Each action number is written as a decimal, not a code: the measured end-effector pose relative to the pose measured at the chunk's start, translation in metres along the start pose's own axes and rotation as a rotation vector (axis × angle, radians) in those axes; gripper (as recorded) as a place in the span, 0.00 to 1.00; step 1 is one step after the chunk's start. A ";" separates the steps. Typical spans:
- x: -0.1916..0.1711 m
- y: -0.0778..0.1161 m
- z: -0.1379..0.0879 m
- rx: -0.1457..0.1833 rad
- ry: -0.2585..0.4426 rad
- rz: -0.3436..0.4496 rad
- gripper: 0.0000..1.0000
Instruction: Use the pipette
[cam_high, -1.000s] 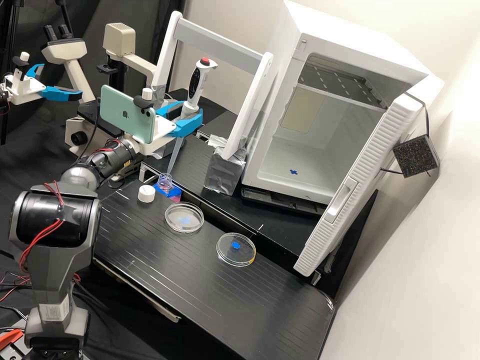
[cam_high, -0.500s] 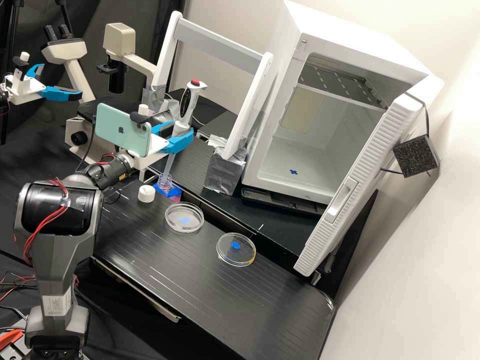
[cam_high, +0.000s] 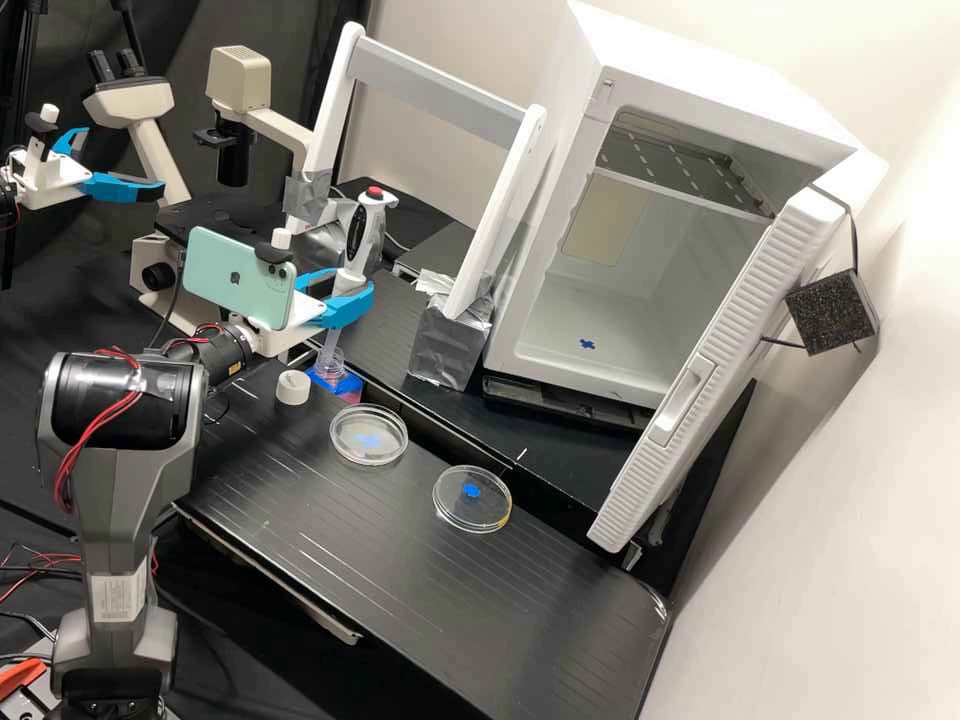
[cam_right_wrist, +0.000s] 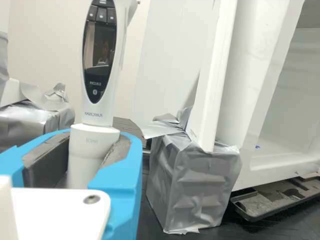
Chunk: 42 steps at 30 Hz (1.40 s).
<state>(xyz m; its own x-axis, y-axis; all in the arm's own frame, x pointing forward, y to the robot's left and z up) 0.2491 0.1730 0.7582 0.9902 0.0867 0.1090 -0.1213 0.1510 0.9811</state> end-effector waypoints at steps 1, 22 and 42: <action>0.000 0.001 0.000 0.003 -0.002 0.001 0.00; -0.008 0.049 -0.018 0.054 0.064 0.117 0.00; -0.024 0.103 -0.024 0.087 0.118 0.253 0.00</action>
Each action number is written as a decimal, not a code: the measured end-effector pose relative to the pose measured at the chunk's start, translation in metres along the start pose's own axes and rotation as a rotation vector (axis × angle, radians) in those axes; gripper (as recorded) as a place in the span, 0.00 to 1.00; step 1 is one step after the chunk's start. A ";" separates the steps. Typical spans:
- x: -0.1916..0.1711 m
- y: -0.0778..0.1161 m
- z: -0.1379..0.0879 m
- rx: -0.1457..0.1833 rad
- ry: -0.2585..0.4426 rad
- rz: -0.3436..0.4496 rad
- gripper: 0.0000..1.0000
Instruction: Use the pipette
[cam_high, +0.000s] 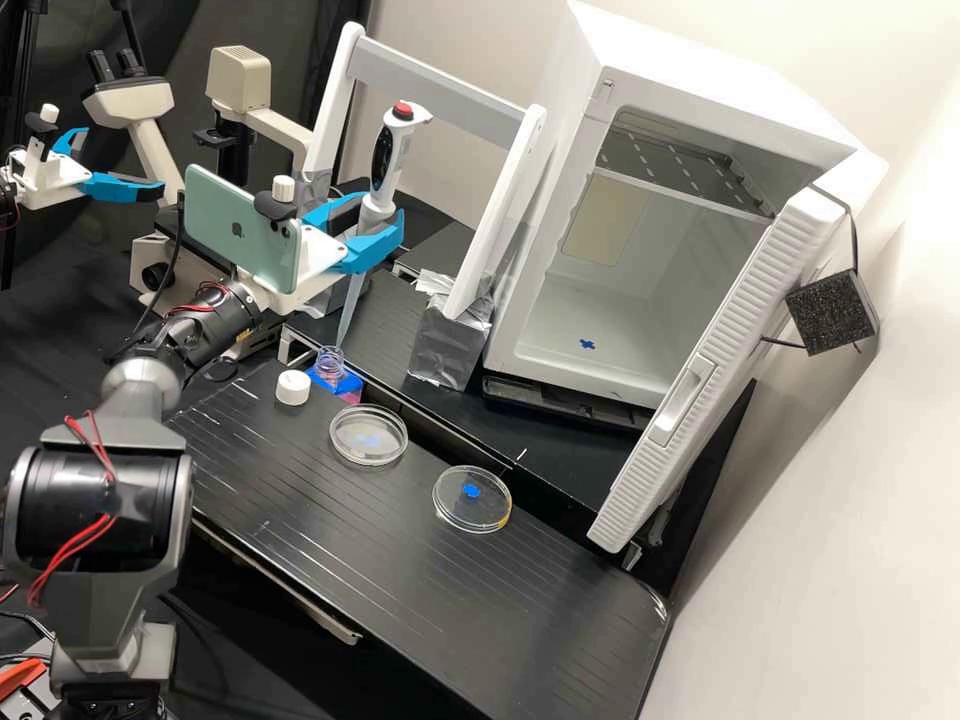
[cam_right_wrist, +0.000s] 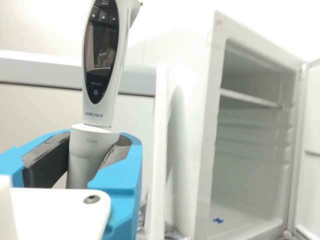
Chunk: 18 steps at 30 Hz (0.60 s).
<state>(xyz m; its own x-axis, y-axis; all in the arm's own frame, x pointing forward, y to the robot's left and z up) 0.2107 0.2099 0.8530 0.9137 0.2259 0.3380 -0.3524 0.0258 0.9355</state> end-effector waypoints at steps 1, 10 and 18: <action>-0.001 0.005 0.003 -0.007 0.004 0.015 0.00; -0.024 0.044 0.039 -0.001 0.008 0.114 0.00; -0.044 0.048 0.057 0.038 0.012 0.069 0.00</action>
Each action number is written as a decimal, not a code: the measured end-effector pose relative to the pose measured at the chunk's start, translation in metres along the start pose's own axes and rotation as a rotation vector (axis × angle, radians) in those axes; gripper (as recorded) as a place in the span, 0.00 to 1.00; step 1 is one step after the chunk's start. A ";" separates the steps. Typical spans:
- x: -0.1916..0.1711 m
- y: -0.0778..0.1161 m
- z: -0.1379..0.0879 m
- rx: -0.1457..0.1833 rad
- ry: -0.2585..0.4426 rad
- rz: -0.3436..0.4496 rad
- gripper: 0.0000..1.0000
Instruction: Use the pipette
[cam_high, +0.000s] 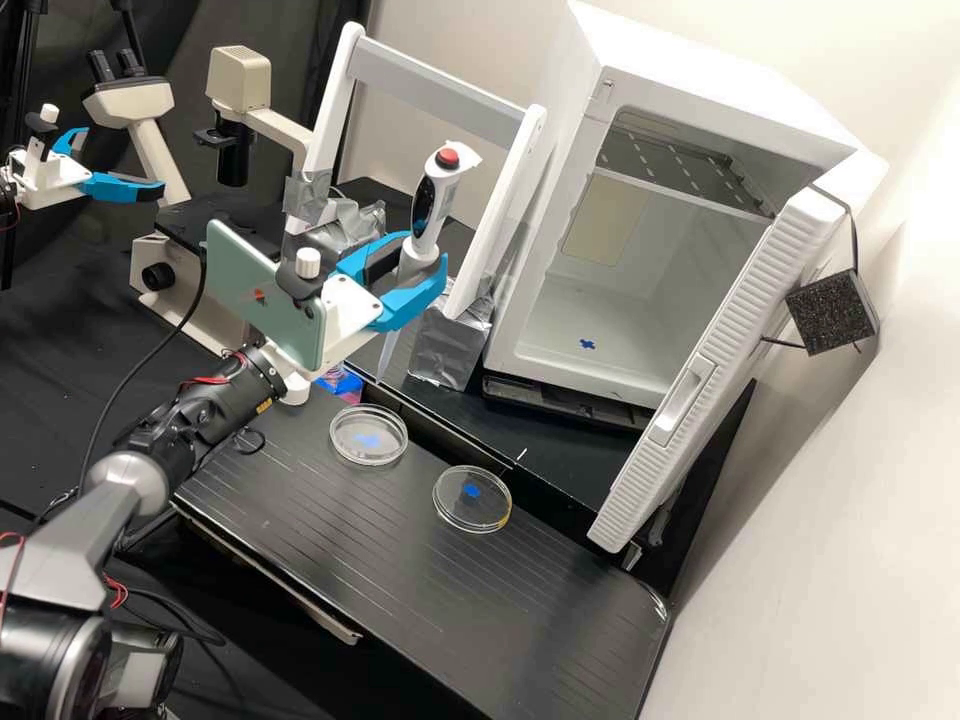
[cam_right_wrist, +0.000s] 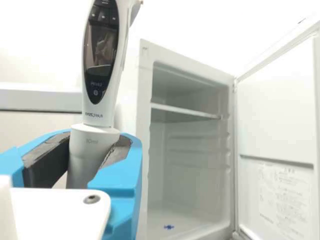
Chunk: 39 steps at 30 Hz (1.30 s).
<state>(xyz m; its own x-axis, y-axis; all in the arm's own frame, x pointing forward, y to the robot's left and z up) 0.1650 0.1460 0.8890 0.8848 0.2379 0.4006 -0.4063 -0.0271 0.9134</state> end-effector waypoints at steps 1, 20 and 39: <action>-0.001 -0.001 0.001 0.001 0.001 -0.006 0.00; -0.009 -0.006 -0.003 -0.007 0.048 -0.058 0.00; 0.095 -0.035 -0.076 -0.066 0.170 -0.267 0.00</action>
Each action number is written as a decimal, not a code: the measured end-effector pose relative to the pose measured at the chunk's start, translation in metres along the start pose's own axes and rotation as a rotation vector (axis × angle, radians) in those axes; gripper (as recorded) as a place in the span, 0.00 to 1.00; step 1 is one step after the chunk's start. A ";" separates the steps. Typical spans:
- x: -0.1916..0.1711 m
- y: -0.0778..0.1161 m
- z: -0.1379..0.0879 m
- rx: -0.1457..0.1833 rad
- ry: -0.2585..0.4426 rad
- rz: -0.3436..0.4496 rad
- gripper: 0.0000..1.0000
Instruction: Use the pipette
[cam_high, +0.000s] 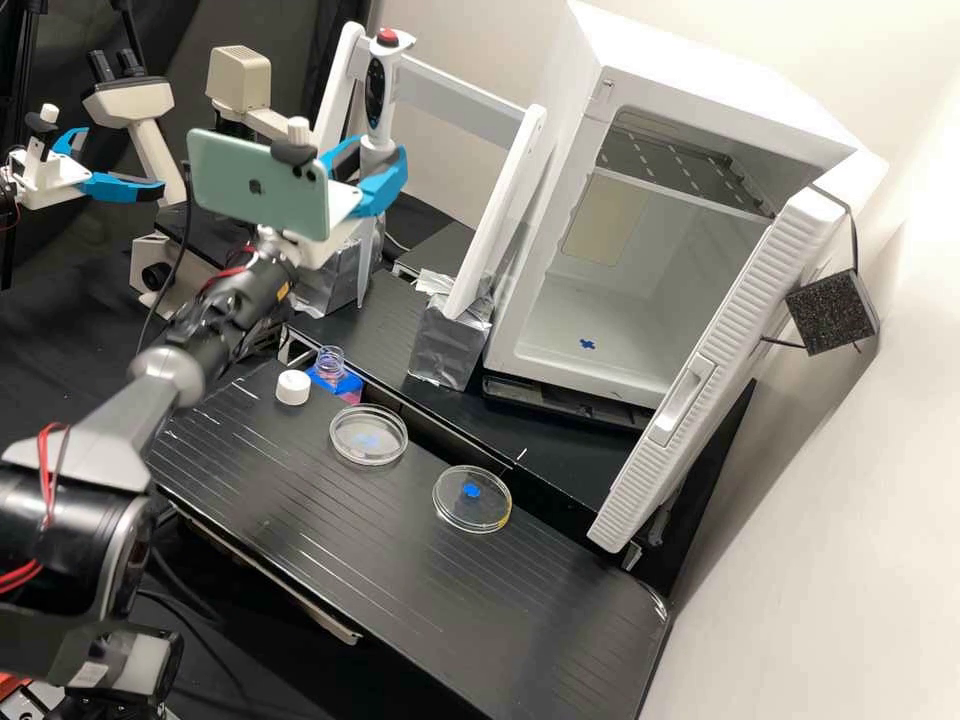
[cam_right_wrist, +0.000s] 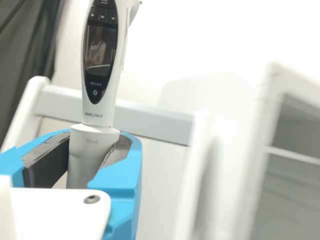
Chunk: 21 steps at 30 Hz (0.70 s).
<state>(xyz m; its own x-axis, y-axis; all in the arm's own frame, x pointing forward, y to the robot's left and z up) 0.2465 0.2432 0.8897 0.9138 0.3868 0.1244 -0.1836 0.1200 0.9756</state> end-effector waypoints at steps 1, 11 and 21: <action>0.006 0.002 -0.004 0.001 0.008 -0.014 0.00; 0.052 0.010 -0.009 0.012 -0.021 -0.140 0.00; 0.083 0.022 -0.012 0.011 -0.062 -0.133 0.00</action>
<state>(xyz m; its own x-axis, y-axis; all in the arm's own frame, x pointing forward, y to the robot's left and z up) 0.3138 0.2890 0.9188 0.9504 0.3109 0.0044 -0.0556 0.1560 0.9862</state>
